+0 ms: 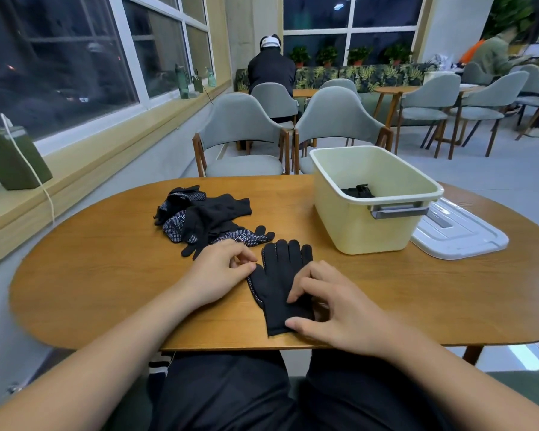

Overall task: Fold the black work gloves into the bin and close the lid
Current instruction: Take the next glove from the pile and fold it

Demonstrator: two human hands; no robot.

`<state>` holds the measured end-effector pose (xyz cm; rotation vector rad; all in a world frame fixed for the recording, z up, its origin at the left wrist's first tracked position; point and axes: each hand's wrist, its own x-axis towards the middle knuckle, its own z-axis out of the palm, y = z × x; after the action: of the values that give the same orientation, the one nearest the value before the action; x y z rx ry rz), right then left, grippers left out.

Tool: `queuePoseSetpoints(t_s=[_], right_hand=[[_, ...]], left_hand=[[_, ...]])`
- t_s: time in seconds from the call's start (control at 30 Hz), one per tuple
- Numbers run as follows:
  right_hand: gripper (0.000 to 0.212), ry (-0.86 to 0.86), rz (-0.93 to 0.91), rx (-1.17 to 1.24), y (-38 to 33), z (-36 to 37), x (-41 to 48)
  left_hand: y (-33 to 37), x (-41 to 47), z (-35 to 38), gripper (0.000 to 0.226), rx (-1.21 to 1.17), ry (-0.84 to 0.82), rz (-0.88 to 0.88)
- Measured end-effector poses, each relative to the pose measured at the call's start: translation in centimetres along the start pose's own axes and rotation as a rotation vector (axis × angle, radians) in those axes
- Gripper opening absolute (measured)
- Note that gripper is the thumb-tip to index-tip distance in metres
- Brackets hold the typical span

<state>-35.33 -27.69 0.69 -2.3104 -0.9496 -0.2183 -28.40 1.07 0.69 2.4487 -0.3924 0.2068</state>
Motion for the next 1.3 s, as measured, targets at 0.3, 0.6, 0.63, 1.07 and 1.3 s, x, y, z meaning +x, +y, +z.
queuePoseSetpoints(t_s=[0.3, 0.6, 0.63, 1.07, 1.3], right_hand=[[0.019, 0.000, -0.028, -0.087, 0.1, 0.6, -0.3], [0.011, 0.129, -0.095, -0.098, 0.2, 0.8, 0.1], [0.011, 0.138, -0.097, -0.091, 0.1, 0.9, 0.1], [0.013, 0.029, -0.180, -0.151, -0.4, 1.2, -0.2], [0.007, 0.025, -0.169, -0.149, -0.7, 1.2, -0.2]], left_hand=[[0.0, -0.5, 0.7, 0.012, -0.052, 0.044, 0.014], [-0.3, -0.5, 0.6, 0.015, -0.097, 0.077, 0.052], [-0.3, -0.5, 0.7, 0.014, -0.095, 0.076, 0.048], [-0.3, -0.6, 0.6, 0.014, -0.048, 0.056, 0.035], [-0.5, -0.6, 0.6, 0.013, -0.103, 0.063, -0.006]])
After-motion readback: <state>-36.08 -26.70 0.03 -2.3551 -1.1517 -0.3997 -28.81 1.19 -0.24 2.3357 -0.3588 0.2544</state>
